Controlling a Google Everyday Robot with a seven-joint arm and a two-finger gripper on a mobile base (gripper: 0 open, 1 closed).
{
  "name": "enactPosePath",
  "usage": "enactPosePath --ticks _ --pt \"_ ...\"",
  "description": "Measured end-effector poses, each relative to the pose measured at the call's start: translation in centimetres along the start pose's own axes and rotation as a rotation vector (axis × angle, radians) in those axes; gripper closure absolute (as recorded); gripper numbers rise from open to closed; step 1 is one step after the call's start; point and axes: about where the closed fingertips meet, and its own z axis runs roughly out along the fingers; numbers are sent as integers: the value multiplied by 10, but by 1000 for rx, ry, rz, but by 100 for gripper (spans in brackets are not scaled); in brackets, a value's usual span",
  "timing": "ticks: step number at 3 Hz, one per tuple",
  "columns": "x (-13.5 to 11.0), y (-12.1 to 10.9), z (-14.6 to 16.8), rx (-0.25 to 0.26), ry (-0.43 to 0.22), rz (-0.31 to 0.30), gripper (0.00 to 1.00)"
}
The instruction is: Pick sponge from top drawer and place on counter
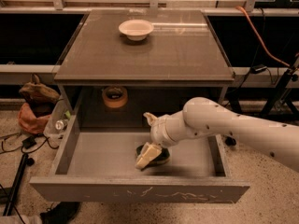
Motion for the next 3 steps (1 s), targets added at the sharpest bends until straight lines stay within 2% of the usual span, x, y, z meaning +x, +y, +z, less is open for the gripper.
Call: enactPosePath --ticks 3 --pt "17 8 24 -24 -5 -1 0"
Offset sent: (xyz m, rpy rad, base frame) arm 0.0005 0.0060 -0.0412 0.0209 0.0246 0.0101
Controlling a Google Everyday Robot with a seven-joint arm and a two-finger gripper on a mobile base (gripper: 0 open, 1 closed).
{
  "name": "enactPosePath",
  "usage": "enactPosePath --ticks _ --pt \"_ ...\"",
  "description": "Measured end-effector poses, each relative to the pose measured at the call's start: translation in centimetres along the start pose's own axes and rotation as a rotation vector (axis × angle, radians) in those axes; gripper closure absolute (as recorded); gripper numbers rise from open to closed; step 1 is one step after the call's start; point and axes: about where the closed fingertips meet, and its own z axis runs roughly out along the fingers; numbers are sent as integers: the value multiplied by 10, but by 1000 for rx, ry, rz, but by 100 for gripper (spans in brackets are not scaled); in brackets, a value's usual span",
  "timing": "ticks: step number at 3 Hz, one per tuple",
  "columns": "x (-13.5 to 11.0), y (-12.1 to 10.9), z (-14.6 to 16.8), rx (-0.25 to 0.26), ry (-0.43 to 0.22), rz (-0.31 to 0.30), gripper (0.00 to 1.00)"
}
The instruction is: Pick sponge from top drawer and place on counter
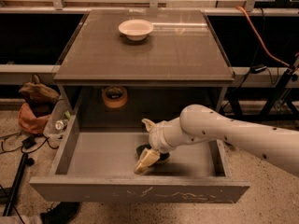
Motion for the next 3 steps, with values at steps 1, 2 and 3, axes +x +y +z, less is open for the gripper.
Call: enactPosePath --ticks 1,2,3 --pt "6 4 -2 -10 38 -15 0" --pt "14 11 -8 -20 82 -19 0" --pt "23 14 -7 -30 102 -20 0"
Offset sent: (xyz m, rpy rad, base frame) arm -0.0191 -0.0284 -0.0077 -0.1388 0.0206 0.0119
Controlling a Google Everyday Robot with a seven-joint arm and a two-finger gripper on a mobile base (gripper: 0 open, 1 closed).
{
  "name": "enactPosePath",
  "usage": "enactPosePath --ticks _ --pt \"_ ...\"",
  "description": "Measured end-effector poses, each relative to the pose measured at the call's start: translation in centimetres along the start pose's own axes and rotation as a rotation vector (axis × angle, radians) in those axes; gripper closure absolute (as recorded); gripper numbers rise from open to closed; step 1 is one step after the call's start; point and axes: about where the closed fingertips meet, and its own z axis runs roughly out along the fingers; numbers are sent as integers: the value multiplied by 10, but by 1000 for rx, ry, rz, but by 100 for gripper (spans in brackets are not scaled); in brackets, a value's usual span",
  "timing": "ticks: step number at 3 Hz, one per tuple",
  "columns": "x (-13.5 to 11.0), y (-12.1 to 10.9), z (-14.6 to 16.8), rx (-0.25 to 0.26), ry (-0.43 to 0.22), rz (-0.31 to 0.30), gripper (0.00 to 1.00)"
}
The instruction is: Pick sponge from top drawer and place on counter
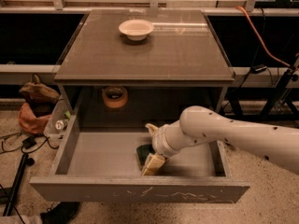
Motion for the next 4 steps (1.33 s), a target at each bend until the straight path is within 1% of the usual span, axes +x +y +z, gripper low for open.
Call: enactPosePath --ticks 1,2,4 --pt "10 0 7 -18 3 6 0" --pt "10 0 7 -18 2 7 17" --pt "9 1 6 -22 4 9 64"
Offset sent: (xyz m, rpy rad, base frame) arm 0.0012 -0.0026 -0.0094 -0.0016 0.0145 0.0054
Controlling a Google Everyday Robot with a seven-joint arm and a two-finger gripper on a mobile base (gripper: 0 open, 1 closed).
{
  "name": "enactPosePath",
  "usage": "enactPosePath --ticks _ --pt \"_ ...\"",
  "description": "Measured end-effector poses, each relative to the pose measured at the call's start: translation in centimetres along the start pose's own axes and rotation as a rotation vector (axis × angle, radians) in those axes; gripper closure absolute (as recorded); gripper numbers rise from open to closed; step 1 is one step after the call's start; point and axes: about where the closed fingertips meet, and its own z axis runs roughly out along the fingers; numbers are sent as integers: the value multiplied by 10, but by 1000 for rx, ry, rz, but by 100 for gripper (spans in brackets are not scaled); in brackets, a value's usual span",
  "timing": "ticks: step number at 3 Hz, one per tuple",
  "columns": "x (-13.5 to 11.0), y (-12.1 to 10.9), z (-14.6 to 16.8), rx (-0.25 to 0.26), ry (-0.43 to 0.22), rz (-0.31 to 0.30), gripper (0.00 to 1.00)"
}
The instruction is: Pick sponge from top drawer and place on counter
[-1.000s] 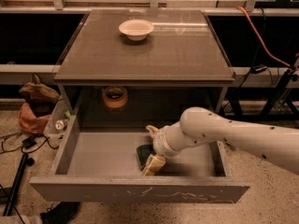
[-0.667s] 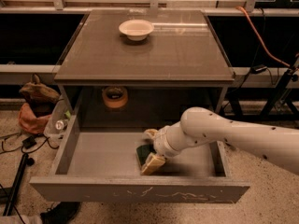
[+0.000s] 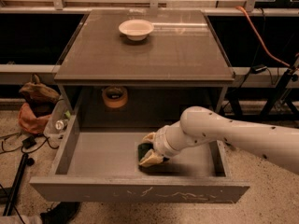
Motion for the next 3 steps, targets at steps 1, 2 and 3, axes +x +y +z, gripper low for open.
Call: enactPosePath --ticks 1,2,3 --pt "-19 -5 -34 32 -1 -21 87" --pt "-78 -27 -102 125 32 -125 100" --pt "-78 -27 -102 124 32 -124 100"
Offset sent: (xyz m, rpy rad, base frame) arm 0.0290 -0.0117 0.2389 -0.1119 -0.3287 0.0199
